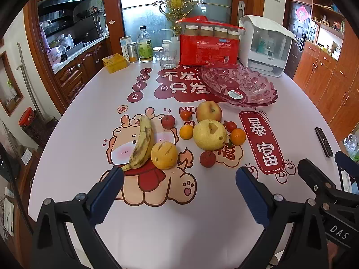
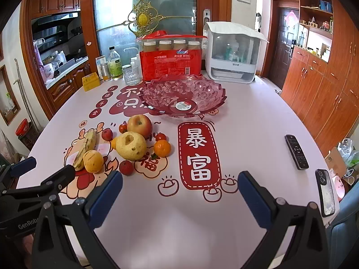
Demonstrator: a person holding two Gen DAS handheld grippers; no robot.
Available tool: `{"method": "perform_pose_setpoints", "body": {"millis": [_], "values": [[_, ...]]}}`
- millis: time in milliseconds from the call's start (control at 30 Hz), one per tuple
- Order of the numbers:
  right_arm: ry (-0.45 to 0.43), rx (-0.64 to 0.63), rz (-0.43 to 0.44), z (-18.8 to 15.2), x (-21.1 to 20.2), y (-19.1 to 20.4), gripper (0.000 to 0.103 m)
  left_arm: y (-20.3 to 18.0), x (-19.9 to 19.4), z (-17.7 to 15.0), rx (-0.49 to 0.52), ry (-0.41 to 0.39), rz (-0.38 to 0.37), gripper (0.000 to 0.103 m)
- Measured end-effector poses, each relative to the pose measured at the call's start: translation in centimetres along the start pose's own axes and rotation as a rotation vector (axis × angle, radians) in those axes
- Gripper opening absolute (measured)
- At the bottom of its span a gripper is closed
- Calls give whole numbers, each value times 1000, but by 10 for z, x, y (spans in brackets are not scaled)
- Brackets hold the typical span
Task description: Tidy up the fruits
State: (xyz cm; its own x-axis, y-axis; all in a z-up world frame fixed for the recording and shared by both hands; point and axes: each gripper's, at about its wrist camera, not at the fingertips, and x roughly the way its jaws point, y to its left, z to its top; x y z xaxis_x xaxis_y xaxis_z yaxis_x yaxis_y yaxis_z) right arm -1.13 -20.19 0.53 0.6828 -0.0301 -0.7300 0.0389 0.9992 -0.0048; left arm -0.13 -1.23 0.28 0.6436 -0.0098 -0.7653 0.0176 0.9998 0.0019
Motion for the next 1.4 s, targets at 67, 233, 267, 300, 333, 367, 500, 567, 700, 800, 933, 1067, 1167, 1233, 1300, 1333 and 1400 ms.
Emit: {"method": "perform_pose_setpoints", "body": {"millis": [67,233,267,300,333,367,500,567,700,800,933,1067,1167,1233,1300,1333,1400], "values": [[1,-1,3,-1,-2,4,102,-2,0,0,0,-1,1,98],[1,0,4,-1,-2,3,102,0,0,0,-2,0,-1,97],[1,0,5,-1,-2,2,102,-1,0,0,-1,0,0,97],[2,0,6,-1,-2,3,102,0,0,-1,0,0,2,97],[2,0,7,-1,-2,4,102,-1,0,-1,2,0,4,97],[4,0,7,-2,-2,4,102,0,0,-2,1,0,3,97],[5,1,8,-2,-2,5,102,0,1,-3,-1,-1,1,97],[4,0,7,-3,-2,6,102,-1,0,-3,1,-2,4,97],[5,3,9,-3,-1,5,102,1,1,-2,-2,0,0,97],[6,3,10,-3,-1,5,102,0,1,-2,-1,1,1,97],[6,4,11,-3,-1,5,102,0,0,-4,-3,2,-2,97],[7,4,12,-3,-1,5,102,0,1,-5,-5,3,-4,97],[6,4,11,-3,-1,5,102,0,1,-5,-4,4,-3,97],[7,4,12,-2,-1,5,102,0,1,-5,-4,5,-4,97],[8,3,14,-2,-1,4,102,0,2,-4,-5,5,-5,97],[8,3,14,-4,-1,9,102,-1,2,-5,-6,6,-6,97],[8,0,15,-6,1,13,102,0,3,-6,-8,4,-6,97]]}}
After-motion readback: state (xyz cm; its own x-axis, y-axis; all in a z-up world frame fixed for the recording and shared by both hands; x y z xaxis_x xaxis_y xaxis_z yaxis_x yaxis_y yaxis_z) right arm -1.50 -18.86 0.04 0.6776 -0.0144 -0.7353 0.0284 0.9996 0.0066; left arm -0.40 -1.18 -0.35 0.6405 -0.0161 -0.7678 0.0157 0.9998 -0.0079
